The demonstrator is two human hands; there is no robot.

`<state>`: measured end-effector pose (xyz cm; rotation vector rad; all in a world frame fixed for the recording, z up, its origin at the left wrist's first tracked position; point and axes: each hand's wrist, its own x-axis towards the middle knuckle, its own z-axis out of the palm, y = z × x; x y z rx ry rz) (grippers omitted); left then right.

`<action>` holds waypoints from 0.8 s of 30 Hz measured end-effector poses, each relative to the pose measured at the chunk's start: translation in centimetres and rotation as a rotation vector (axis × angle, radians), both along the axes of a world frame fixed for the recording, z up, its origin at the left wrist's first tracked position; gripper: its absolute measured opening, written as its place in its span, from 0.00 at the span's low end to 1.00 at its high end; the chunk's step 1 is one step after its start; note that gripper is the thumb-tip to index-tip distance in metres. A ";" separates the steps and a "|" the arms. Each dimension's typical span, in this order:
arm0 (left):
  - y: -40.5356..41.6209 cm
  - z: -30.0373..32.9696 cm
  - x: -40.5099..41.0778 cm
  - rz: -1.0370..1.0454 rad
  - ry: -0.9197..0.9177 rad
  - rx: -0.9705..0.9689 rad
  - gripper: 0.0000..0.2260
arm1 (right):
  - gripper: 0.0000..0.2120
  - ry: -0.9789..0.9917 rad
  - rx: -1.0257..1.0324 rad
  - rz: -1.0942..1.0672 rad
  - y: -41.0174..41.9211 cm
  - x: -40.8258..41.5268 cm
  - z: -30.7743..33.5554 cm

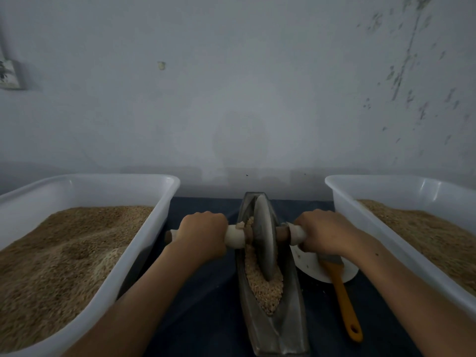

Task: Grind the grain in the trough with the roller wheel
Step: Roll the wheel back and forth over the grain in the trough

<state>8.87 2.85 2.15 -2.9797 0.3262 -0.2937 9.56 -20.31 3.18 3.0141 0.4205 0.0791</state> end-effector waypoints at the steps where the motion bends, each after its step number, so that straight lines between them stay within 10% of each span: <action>1: -0.1 -0.2 0.0 0.004 -0.043 -0.003 0.12 | 0.01 -0.062 0.017 0.005 0.0 0.0 -0.3; 8: -0.3 -0.7 0.2 0.022 -0.178 -0.045 0.10 | 0.06 -0.321 0.113 0.029 0.2 0.1 -1.5; 18: -0.1 0.9 -0.1 0.000 0.118 -0.004 0.15 | 0.09 0.084 -0.004 -0.001 -0.3 0.0 0.3; 24: -0.5 0.0 -0.2 0.031 -0.115 -0.013 0.11 | 0.02 -0.191 0.084 -0.002 0.0 -0.1 -0.9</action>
